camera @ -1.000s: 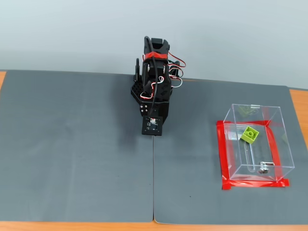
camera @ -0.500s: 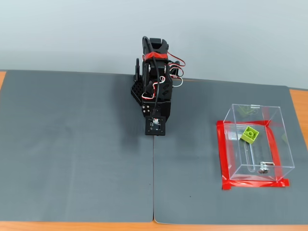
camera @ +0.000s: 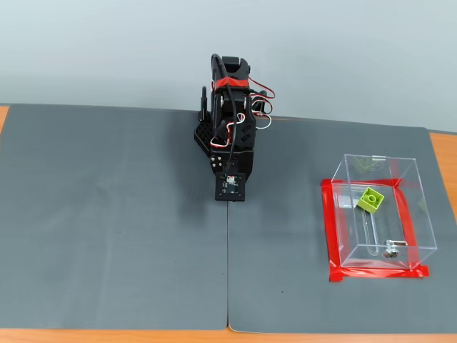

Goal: Pick the green lego block and place it into the transparent box

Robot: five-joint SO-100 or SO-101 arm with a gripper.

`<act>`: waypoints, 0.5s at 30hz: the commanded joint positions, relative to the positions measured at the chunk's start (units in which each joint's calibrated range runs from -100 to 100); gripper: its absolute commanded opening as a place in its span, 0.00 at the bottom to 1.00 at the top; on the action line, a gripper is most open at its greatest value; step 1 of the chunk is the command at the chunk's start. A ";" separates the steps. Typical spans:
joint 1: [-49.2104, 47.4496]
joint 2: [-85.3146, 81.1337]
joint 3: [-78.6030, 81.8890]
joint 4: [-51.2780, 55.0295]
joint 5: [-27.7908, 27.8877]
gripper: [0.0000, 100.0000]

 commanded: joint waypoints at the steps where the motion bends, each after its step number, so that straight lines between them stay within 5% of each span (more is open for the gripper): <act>1: 0.40 0.08 -2.57 0.24 -0.15 0.02; 15: 0.25 0.08 -2.57 0.24 -0.04 0.02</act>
